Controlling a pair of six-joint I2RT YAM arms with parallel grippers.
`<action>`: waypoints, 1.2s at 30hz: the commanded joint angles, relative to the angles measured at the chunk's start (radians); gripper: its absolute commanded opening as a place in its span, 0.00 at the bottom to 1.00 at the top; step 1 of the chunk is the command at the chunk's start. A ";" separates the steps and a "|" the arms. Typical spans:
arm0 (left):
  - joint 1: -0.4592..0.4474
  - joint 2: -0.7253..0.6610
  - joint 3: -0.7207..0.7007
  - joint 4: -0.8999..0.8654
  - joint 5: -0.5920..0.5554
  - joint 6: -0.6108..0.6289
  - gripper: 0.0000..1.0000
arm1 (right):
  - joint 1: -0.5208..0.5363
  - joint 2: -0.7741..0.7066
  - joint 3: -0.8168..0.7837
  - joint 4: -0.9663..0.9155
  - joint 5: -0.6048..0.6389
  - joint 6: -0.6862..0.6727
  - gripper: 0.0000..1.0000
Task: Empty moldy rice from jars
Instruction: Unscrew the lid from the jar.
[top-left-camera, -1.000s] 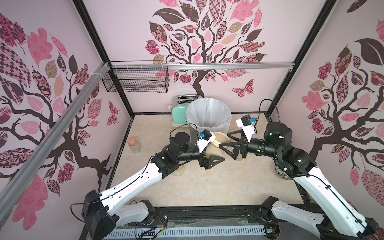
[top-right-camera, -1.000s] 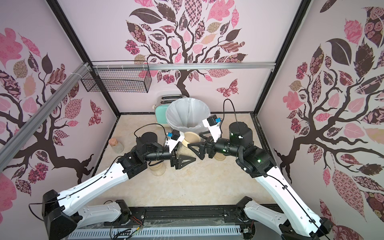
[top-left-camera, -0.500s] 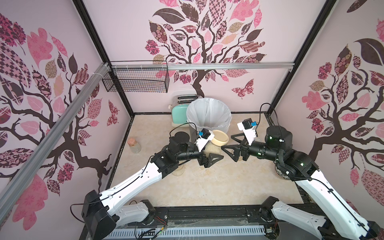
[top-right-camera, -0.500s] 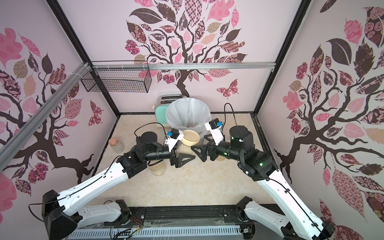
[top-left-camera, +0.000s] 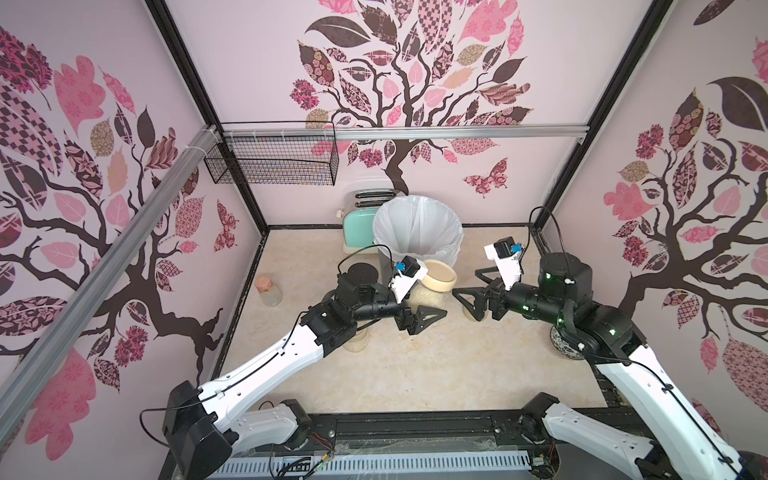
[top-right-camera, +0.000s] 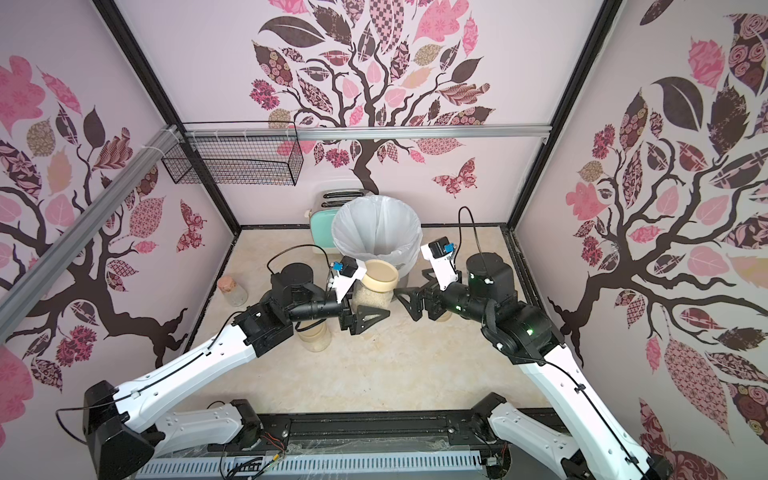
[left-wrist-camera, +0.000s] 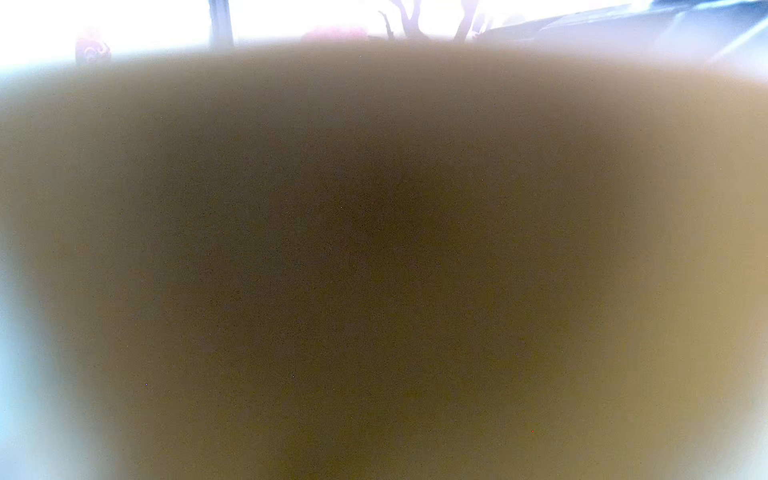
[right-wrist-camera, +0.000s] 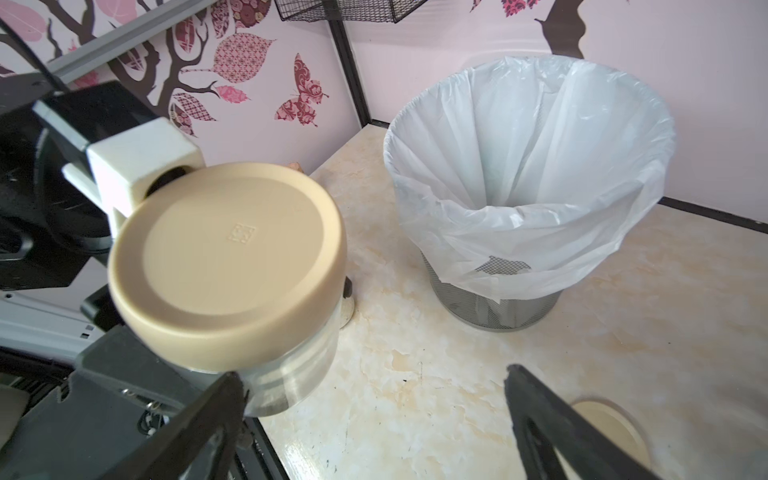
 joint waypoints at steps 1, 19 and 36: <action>-0.009 -0.045 0.033 0.118 0.040 0.022 0.63 | -0.001 -0.012 0.031 0.036 -0.180 0.026 1.00; -0.009 -0.018 0.040 0.143 0.048 0.014 0.63 | 0.000 0.117 0.065 0.184 -0.311 0.077 1.00; -0.006 -0.008 0.046 0.158 0.062 0.005 0.63 | -0.001 0.135 0.010 0.332 -0.418 0.025 0.84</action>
